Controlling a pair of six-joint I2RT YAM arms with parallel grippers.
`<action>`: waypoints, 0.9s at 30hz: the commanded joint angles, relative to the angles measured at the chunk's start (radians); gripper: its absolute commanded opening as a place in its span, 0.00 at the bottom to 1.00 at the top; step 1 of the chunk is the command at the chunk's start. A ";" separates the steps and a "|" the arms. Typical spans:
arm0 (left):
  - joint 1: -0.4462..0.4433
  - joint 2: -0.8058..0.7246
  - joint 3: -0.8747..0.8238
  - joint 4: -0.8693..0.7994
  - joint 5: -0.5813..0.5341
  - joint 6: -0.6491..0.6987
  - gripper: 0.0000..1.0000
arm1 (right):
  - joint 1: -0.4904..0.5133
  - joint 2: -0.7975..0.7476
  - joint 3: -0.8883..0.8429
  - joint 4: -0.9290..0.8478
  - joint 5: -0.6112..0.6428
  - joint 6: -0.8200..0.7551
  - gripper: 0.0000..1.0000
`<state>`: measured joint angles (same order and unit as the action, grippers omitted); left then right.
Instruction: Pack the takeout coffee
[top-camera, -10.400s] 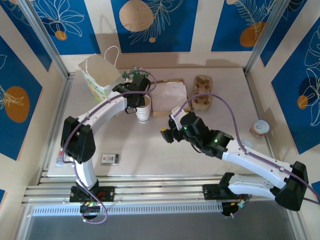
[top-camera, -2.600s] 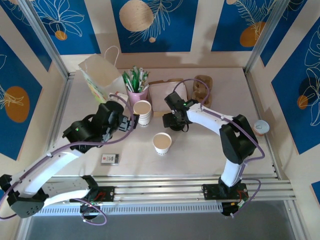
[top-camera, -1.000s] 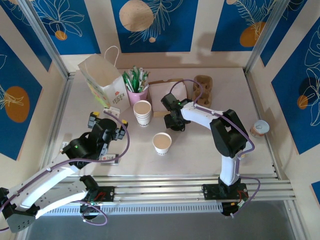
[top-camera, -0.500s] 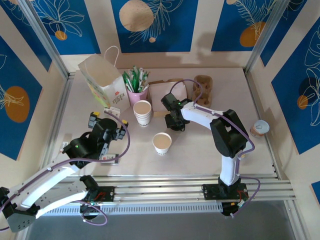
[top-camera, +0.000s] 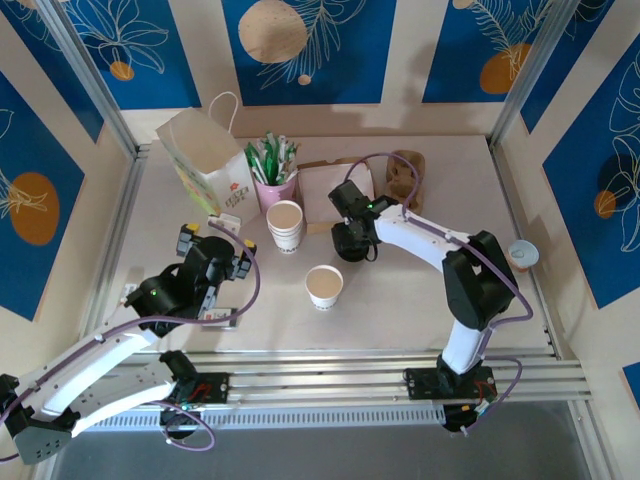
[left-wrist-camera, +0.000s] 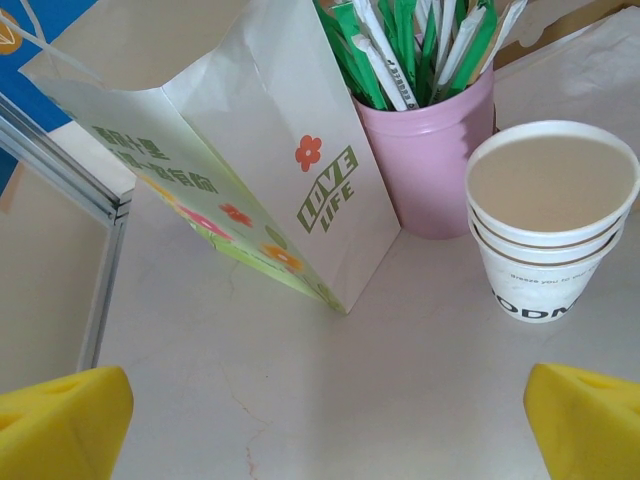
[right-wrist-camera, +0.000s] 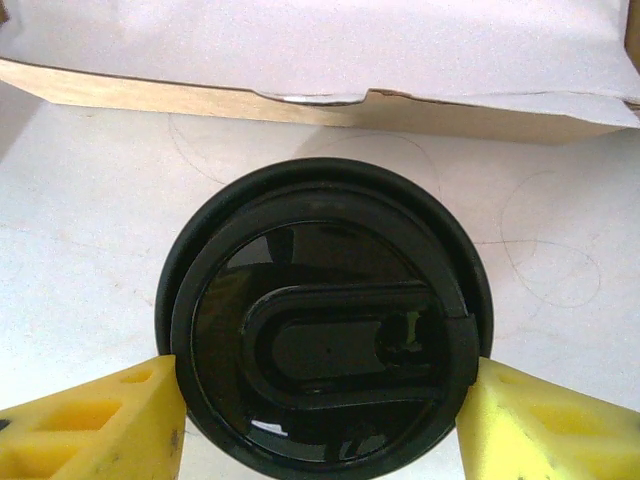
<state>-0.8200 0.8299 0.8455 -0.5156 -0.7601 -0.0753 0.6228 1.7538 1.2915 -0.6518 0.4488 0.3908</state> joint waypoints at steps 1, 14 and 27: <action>0.012 0.006 -0.002 0.014 0.010 0.010 1.00 | 0.006 -0.056 -0.030 -0.023 -0.044 0.009 0.65; 0.018 0.013 0.000 0.015 0.031 0.007 1.00 | 0.040 -0.269 -0.054 -0.094 -0.092 -0.003 0.65; 0.025 0.018 0.005 0.011 0.051 0.002 1.00 | 0.091 -0.313 -0.044 -0.156 -0.071 -0.007 0.70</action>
<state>-0.8097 0.8436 0.8452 -0.5148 -0.7254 -0.0757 0.7326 1.4151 1.2304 -0.7746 0.3798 0.3904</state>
